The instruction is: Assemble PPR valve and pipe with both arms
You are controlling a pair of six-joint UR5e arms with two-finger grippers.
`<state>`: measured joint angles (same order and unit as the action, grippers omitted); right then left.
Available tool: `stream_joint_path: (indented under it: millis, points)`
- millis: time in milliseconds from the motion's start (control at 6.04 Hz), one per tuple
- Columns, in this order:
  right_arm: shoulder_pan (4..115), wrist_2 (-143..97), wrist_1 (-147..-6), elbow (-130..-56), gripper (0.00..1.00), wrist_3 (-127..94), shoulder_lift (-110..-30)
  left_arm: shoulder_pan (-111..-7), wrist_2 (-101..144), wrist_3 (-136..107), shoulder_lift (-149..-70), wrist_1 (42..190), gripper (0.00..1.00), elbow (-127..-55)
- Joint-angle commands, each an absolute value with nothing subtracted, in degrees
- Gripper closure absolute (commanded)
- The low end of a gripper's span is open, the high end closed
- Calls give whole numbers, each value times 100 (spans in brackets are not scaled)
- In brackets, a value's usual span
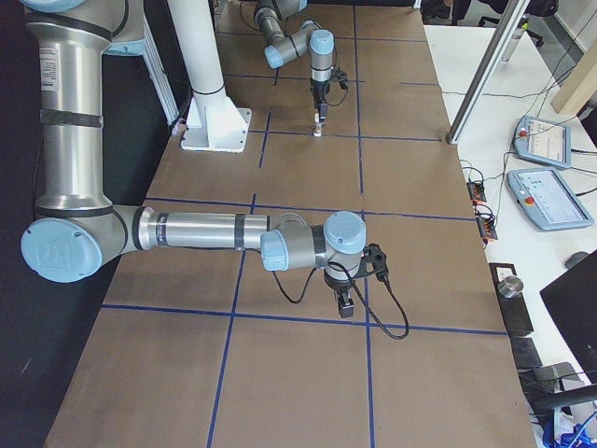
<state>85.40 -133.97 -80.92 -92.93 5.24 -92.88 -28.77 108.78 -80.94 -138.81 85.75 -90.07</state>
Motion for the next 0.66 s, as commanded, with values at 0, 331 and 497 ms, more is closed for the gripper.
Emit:
stream_joint_path:
  millis: [0,331,497]
  points:
    - [8543,-13395,-8095,-9290,0,519,-9281,-3188,11151,-6968,-12733,8360,0,-10311]
    - [8543,-13395,-8095,-9290,0,510,-9281,-4135,11591,-4881,-11511,8262,0,-11002]
    - [8534,-13395,-8103,-9290,0,510,-9273,-4827,11845,-3695,-10852,8340,0,-11004]
